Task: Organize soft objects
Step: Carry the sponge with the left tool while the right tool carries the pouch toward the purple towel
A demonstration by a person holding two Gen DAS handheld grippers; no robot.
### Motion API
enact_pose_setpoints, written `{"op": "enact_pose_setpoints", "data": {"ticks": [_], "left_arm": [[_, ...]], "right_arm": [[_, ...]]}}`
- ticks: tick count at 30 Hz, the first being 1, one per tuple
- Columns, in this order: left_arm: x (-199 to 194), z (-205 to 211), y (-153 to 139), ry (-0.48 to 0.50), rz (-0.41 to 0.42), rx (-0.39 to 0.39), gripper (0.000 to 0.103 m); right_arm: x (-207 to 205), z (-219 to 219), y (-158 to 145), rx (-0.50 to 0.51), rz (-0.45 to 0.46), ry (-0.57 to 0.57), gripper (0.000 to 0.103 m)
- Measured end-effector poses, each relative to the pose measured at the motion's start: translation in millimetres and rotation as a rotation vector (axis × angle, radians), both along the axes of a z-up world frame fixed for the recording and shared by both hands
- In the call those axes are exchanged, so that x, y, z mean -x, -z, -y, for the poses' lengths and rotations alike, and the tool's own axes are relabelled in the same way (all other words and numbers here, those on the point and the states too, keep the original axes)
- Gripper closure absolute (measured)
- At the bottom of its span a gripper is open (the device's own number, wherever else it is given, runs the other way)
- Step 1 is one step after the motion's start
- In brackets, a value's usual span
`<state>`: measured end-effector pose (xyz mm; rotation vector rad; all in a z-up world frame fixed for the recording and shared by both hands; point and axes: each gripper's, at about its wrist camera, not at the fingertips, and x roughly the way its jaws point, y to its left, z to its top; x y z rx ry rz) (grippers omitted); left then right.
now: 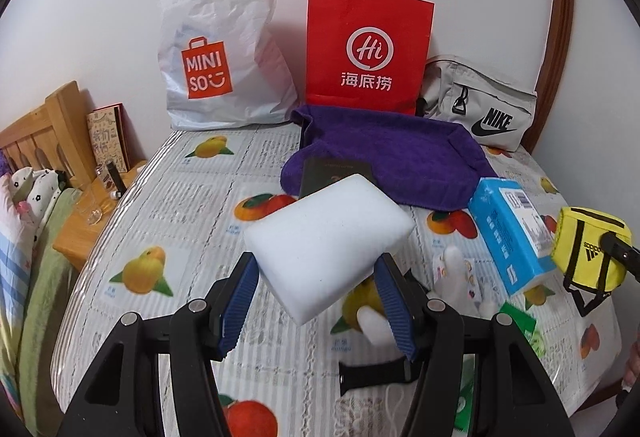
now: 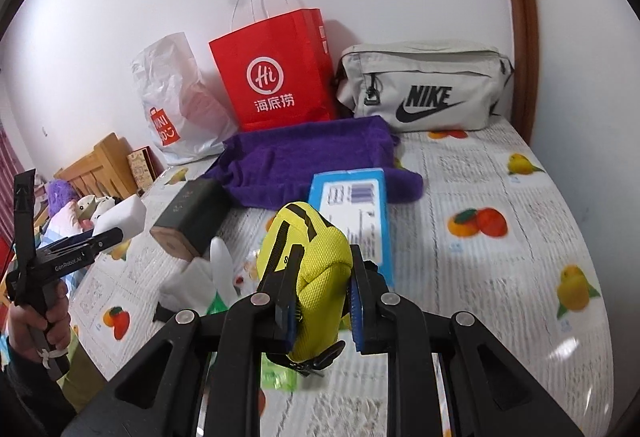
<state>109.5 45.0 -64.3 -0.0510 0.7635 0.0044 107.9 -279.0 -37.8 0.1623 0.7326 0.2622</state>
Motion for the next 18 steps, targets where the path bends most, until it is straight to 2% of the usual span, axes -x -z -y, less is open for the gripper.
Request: {"op": "enact_pose_setpoints", "data": {"ticks": [9, 18], "left_arm": [[-39, 3, -10, -0.007, -0.009, 0.021, 0.045], [-79, 10, -13, -0.016, -0.018, 0.010, 0.045]], "right_arm": [[-58, -14, -10, -0.005, 0.007, -0.041, 0.083], [-127, -26, -12, -0.015, 0.000, -0.071, 0.083]]}}
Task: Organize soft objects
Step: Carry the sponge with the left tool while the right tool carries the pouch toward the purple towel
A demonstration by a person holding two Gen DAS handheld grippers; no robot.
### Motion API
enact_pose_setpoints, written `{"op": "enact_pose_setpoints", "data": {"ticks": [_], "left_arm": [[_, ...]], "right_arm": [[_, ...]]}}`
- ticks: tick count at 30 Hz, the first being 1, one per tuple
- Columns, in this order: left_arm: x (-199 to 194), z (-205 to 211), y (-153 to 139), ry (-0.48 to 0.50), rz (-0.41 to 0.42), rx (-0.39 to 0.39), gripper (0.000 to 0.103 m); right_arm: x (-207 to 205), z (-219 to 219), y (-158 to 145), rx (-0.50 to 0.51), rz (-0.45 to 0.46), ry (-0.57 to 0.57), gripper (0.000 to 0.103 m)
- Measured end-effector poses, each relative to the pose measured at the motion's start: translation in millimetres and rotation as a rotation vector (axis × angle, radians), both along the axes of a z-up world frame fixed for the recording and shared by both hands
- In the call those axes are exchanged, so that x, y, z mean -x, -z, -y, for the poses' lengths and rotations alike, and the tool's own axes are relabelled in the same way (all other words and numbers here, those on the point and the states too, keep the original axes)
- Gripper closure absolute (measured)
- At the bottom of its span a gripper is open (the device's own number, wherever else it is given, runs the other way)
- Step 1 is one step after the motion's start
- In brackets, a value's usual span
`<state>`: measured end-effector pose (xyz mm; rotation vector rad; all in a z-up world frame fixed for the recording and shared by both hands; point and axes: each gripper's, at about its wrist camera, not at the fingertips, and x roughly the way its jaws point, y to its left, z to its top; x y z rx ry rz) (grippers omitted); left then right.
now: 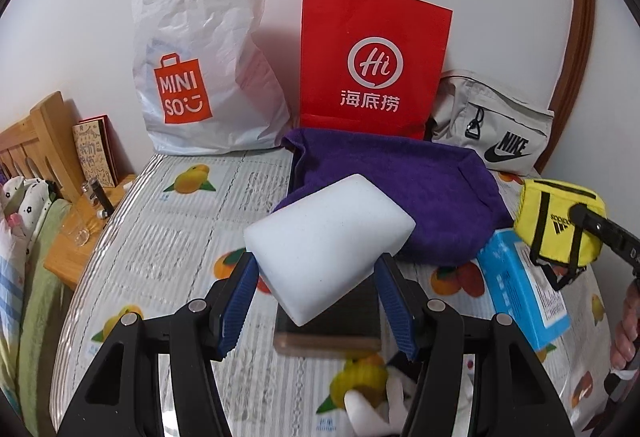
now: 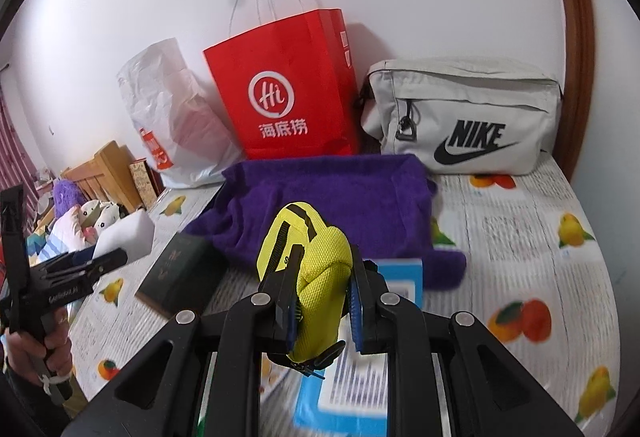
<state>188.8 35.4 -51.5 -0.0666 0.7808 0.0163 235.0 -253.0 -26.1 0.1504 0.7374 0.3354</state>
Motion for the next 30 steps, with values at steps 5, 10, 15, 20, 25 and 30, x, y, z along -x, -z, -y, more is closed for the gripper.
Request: {"op": "enact_pose_setpoints", "data": {"ticks": [5, 10, 15, 20, 25, 30], "left_arm": [[-20, 1, 4, -0.023, -0.021, -0.005, 0.045], [-39, 3, 10, -0.027, -0.038, -0.001, 0.045], [-58, 2, 13, -0.025, -0.047, 0.016, 0.045], [-83, 3, 20, -0.029, -0.065, 0.021, 0.045], [-111, 4, 31, -0.034, -0.089, 0.043, 0.045], [-139, 7, 39, -0.044, -0.117, 0.047, 0.045]], "right_arm": [[-39, 0, 6, 0.016, 0.000, 0.015, 0.083], [-75, 3, 17, 0.015, -0.025, 0.021, 0.083], [-106, 0, 31, 0.010, -0.070, 0.021, 0.083], [-128, -12, 46, 0.013, -0.115, 0.002, 0.083], [-141, -24, 64, 0.021, -0.190, -0.060, 0.083], [-146, -27, 72, 0.050, -0.217, -0.064, 0.081]]}}
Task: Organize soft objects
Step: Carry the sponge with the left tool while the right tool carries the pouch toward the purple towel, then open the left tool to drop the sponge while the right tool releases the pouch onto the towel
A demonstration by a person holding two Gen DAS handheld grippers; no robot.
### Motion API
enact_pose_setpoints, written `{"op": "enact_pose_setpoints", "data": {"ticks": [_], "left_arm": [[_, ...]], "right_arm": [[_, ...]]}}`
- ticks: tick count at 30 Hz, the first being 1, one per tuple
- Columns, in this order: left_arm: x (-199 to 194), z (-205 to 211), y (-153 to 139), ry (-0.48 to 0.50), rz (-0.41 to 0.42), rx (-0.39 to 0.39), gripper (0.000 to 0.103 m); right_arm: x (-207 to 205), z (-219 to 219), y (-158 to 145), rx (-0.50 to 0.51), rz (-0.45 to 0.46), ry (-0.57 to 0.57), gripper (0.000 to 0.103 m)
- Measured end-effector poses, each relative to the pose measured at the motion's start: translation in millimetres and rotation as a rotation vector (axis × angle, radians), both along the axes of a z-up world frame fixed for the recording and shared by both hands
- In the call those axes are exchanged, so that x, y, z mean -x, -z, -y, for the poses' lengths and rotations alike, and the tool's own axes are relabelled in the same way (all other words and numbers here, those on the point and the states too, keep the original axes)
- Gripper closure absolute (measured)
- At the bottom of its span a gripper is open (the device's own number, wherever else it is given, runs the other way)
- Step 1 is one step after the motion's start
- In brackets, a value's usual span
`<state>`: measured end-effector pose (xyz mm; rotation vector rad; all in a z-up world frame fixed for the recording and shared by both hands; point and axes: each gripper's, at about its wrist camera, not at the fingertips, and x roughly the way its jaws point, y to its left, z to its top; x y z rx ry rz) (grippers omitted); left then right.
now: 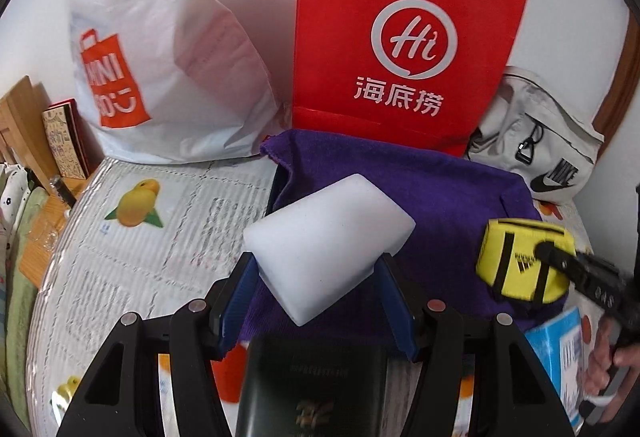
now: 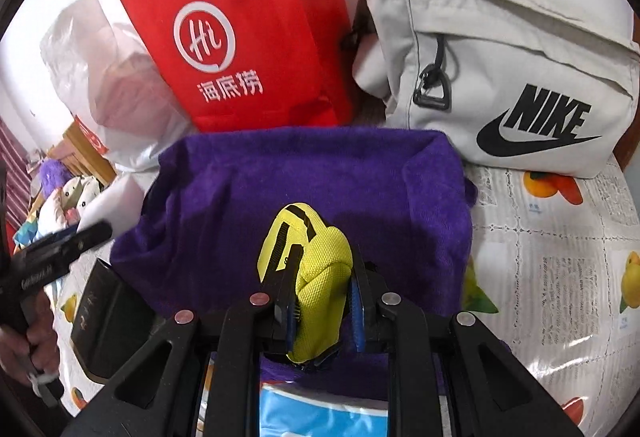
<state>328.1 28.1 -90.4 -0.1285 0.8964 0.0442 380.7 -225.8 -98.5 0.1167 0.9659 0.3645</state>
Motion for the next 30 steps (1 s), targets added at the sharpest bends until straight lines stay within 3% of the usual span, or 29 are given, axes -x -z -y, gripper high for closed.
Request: {"op": "enact_pose_setpoints", "data": {"ticks": [4, 6, 13, 23, 30], "left_arm": [[-19, 3, 5, -0.004, -0.011, 0.009, 0.045], [-29, 5, 9, -0.007, -0.028, 0.011, 0.045], [-56, 9, 20, -0.010, -0.068, 0.043, 0.044], [-85, 18, 33, -0.011, -0.104, 0.043, 0.042], [-95, 14, 43, -0.016, -0.159, 0.096, 0.037]], "right_arm": [[-9, 3, 9, 0.033, -0.042, 0.016, 0.070], [-10, 7, 11, 0.023, -0.046, 0.008, 0.055], [-2, 12, 5, 0.143, 0.045, 0.033, 0.028], [7, 16, -5, 0.139, 0.107, 0.013, 0.026], [17, 17, -22, 0.092, 0.186, 0.047, 0.026]]}}
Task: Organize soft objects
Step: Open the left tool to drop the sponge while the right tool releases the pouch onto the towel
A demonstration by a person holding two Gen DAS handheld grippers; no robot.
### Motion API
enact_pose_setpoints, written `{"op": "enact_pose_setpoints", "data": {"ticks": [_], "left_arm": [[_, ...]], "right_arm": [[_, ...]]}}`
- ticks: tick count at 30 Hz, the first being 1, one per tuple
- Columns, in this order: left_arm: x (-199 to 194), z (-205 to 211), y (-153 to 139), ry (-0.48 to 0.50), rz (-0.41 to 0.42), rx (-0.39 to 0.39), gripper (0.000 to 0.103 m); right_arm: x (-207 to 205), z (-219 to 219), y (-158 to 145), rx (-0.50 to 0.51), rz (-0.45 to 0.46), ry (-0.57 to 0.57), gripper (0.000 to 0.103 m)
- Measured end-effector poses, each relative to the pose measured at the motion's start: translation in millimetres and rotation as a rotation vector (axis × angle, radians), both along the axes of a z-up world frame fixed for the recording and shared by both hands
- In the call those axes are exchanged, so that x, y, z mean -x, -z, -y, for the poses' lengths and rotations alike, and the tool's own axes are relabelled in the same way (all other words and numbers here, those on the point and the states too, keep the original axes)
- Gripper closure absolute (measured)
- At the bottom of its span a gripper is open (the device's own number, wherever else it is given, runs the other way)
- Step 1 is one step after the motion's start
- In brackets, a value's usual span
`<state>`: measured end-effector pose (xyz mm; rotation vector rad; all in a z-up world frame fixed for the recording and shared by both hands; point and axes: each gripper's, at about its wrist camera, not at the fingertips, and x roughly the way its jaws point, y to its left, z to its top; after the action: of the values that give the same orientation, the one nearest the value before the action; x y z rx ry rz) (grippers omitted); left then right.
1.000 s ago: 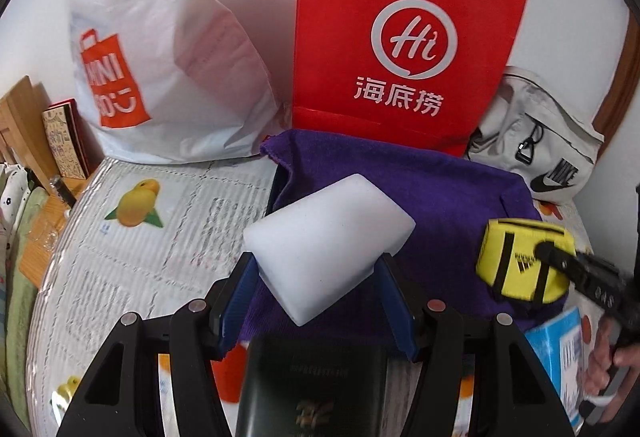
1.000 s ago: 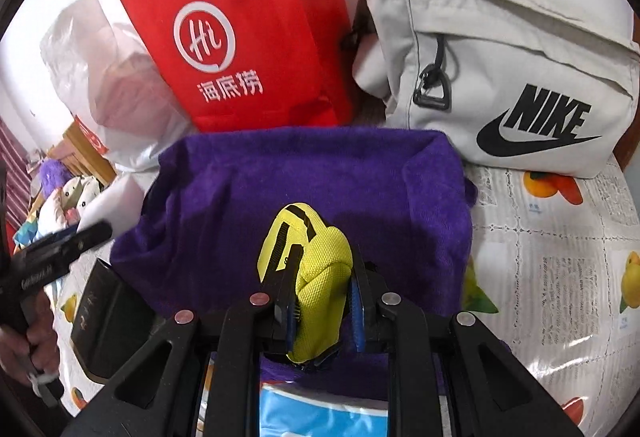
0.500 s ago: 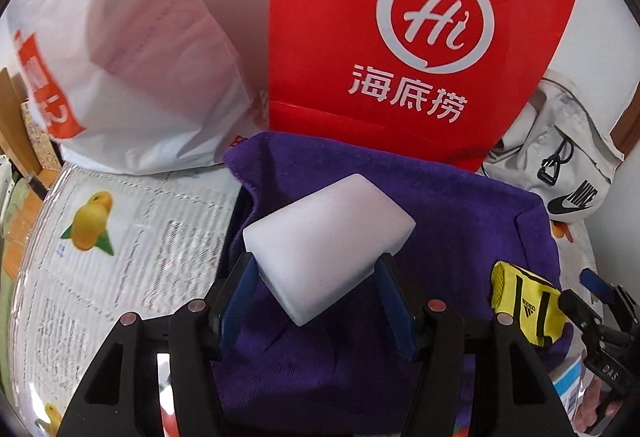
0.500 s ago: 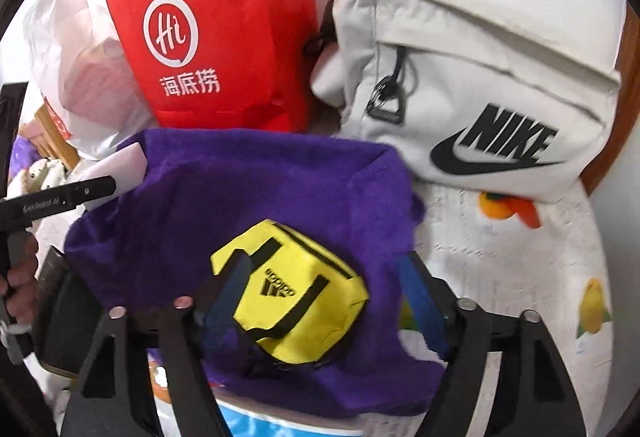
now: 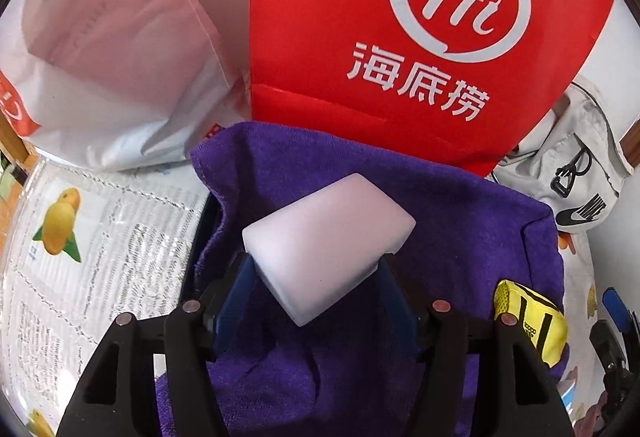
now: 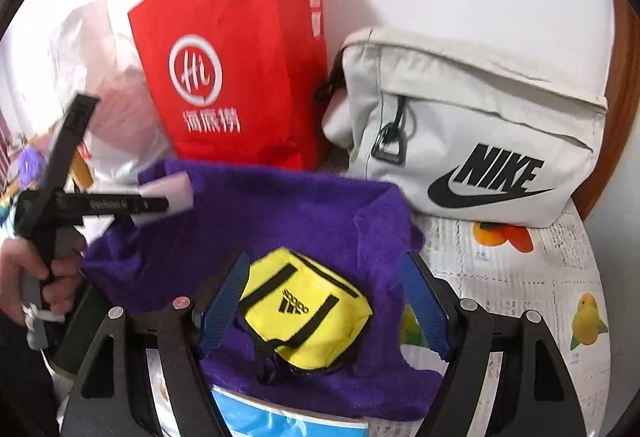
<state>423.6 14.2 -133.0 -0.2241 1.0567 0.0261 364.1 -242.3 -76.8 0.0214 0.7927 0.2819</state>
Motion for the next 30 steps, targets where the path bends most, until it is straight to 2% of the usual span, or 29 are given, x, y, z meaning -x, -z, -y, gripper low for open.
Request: {"op": "enact_pose_setpoints", "data": {"ticks": [2, 7, 10, 16, 23, 30], "left_arm": [[-1, 0, 0, -0.002, -0.016, -0.004, 0.028], [7, 4, -6, -0.003, -0.003, -0.029, 0.024], [16, 4, -15, 0.000, 0.018, -0.046, 0.024], [55, -2, -43, -0.004, 0.106, -0.062, 0.024], [109, -22, -64, -0.034, 0.104, -0.058, 0.024], [168, -40, -66, -0.044, 0.107, -0.015, 0.024]], "right_arm": [[0, 2, -2, -0.026, -0.027, -0.001, 0.026], [13, 0, -8, -0.026, -0.027, -0.008, 0.026], [21, -1, -7, -0.024, -0.064, -0.002, 0.026], [55, -6, -10, -0.030, -0.117, -0.006, 0.026], [96, -14, -11, -0.049, -0.157, -0.028, 0.026], [161, -22, -23, -0.075, -0.128, -0.058, 0.026]]}}
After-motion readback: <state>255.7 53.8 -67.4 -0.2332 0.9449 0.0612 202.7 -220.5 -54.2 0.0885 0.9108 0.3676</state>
